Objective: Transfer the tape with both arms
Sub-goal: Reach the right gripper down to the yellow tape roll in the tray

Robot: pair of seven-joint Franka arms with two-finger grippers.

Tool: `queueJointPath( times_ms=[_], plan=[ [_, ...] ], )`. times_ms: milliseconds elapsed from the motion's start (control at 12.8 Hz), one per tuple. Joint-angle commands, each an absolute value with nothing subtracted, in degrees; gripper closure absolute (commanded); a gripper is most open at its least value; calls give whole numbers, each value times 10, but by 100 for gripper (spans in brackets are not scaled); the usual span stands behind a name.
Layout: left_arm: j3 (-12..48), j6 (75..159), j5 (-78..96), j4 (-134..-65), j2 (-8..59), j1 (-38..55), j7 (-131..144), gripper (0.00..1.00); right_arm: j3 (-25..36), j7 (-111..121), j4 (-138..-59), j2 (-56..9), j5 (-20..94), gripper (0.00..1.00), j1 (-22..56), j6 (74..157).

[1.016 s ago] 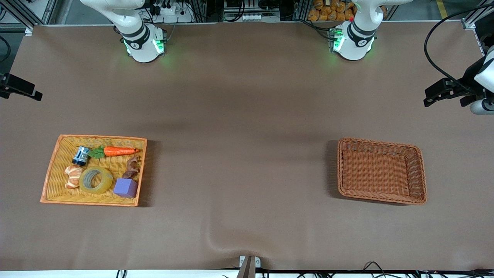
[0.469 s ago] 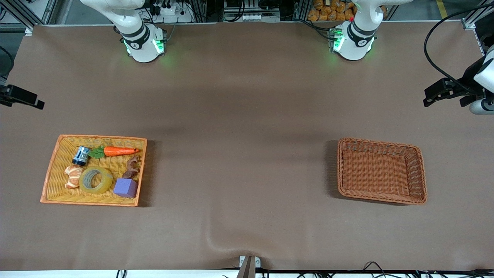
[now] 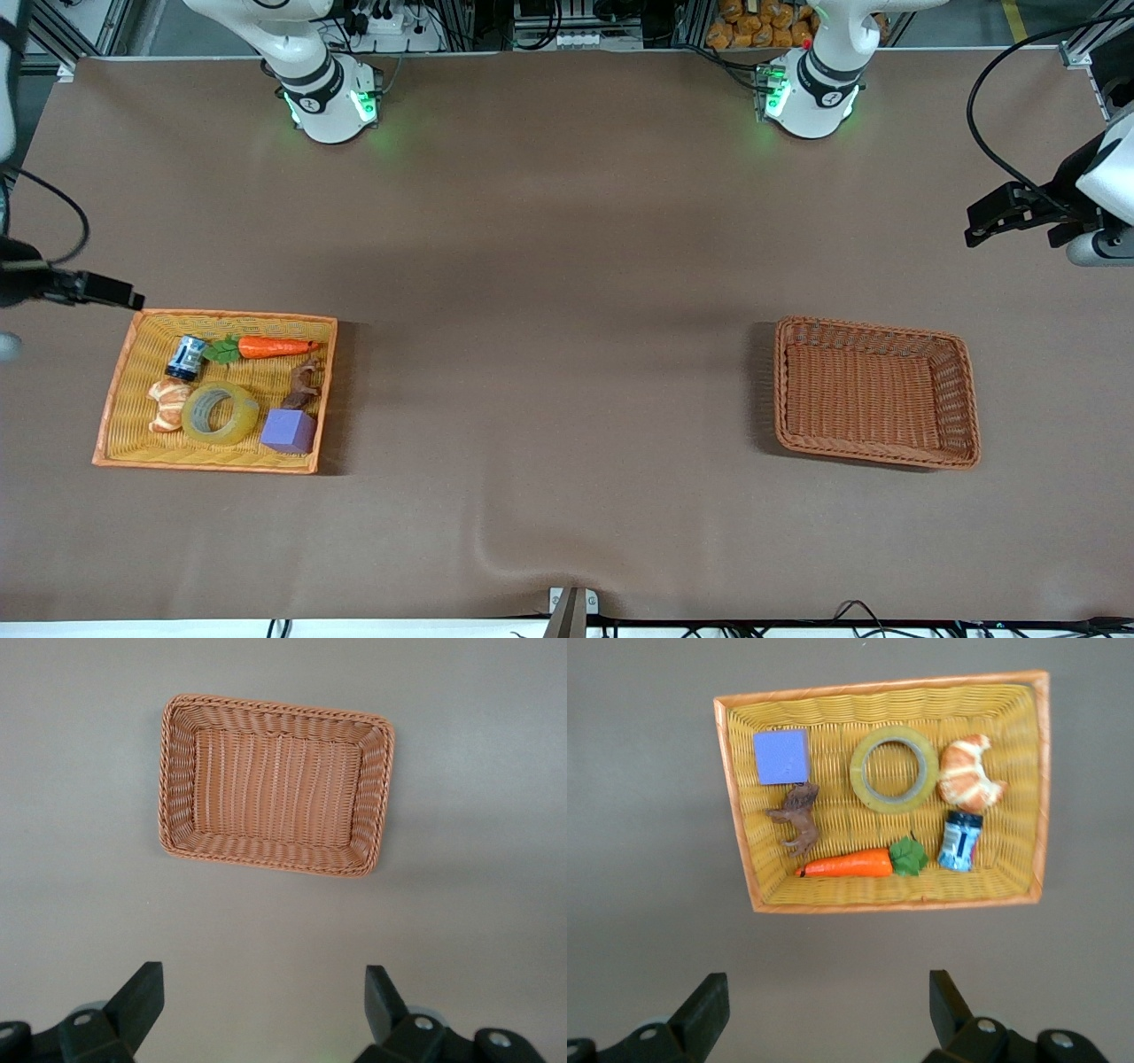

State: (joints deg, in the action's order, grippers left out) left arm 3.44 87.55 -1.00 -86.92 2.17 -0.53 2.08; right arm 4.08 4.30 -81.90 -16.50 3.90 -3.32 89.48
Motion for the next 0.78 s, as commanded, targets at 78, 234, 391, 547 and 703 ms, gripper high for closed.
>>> queueJointPath(
  times_ms=[78,234,391,547,703],
  plan=[
    [34,875,-12,-865,39,-11,8,0,37,156,-806,-240,40,0,-26,966],
    [35,882,-12,-865,47,-10,8,0,39,173,-809,-261,40,0,-39,1009],
    [36,889,-12,-864,54,-4,8,0,39,206,-809,-287,41,0,-58,1043],
    [40,898,-12,-864,56,3,10,0,39,252,-809,-308,40,0,-67,1090],
    [40,918,-13,-862,69,11,11,0,39,292,-808,-324,40,0,-76,1121]
  ],
)
